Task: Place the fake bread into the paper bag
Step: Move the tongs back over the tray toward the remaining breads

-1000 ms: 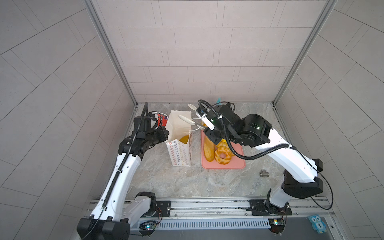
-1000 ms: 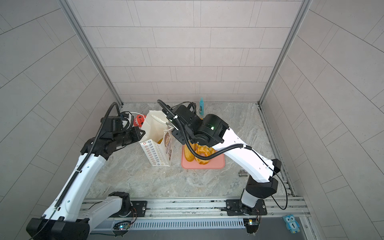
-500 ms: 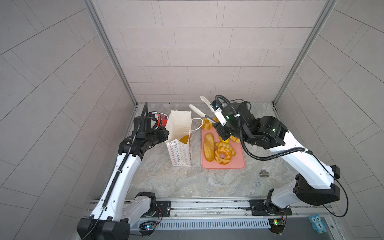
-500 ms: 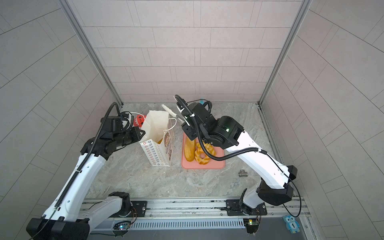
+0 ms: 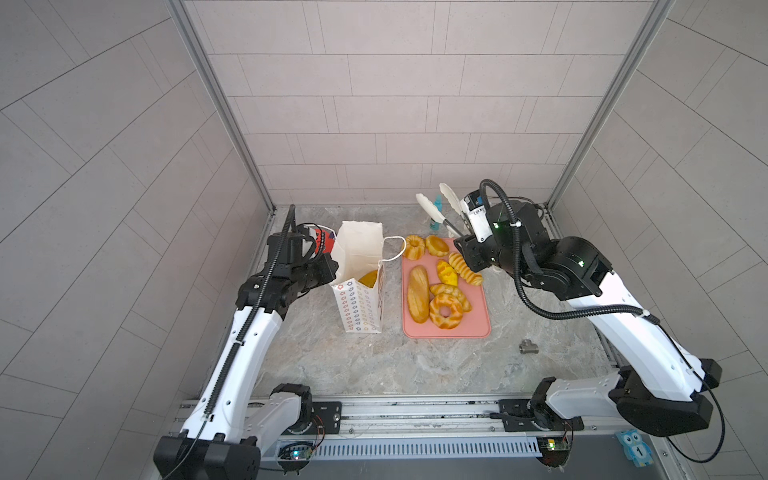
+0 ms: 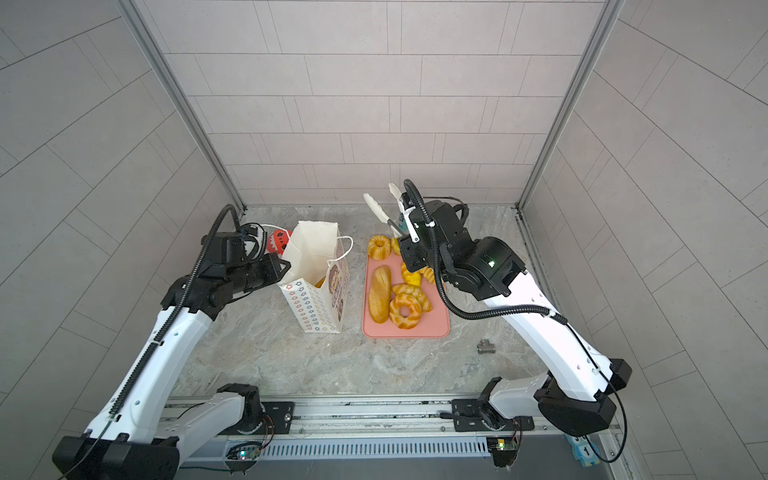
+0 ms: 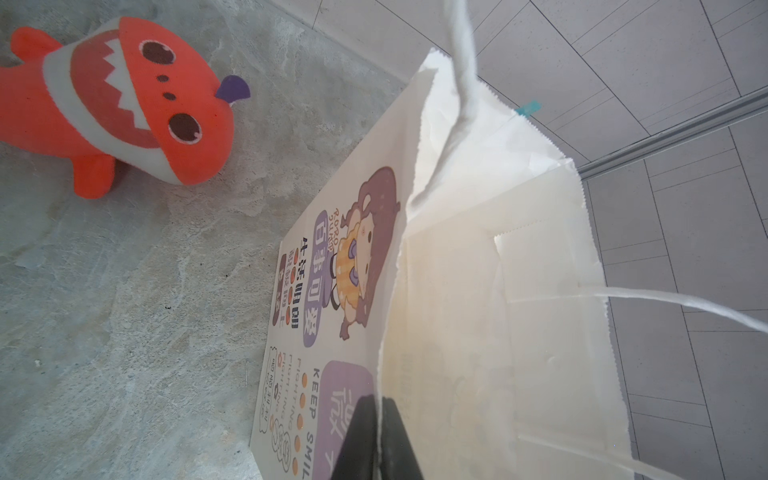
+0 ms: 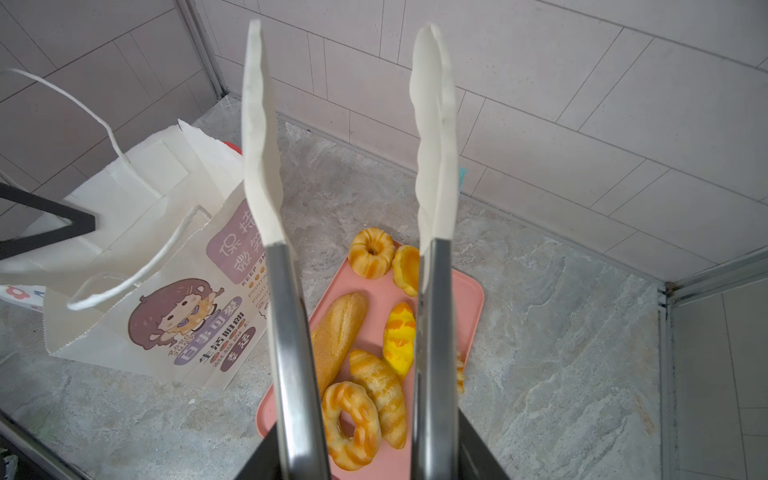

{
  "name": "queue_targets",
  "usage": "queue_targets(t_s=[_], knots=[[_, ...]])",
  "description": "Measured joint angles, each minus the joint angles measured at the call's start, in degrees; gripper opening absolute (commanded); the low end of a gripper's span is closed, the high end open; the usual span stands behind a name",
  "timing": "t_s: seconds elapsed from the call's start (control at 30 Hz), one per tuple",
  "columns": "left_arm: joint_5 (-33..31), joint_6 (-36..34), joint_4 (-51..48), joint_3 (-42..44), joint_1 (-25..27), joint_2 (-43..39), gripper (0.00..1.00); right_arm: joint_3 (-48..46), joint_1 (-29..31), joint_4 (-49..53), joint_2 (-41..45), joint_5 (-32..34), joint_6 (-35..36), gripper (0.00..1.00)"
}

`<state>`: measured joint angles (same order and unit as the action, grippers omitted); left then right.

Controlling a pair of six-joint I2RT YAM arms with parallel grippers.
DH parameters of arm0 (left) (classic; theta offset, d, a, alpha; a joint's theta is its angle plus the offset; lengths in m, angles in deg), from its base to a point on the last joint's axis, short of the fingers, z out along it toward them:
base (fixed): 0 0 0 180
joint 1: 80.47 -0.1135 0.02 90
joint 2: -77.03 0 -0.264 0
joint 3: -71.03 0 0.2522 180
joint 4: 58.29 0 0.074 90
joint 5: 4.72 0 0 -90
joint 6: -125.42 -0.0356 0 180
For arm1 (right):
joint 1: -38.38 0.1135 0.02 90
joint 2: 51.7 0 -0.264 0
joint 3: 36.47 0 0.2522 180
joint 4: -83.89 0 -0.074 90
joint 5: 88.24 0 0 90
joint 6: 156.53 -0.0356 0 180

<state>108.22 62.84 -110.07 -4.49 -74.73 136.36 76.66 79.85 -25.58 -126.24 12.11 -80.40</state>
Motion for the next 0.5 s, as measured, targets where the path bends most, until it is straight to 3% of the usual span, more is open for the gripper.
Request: queue_targets(t_s=[0.23, 0.5], knots=[[0.0, 0.0, 0.0, 0.0, 0.0, 0.0, 0.09, -10.4, -3.5, 0.0, 5.3, -3.0, -2.3, 0.49], [0.0, 0.0, 0.0, 0.0, 0.0, 0.0, 0.3, -20.1, -3.9, 0.1, 9.1, -6.3, -4.9, 0.47]])
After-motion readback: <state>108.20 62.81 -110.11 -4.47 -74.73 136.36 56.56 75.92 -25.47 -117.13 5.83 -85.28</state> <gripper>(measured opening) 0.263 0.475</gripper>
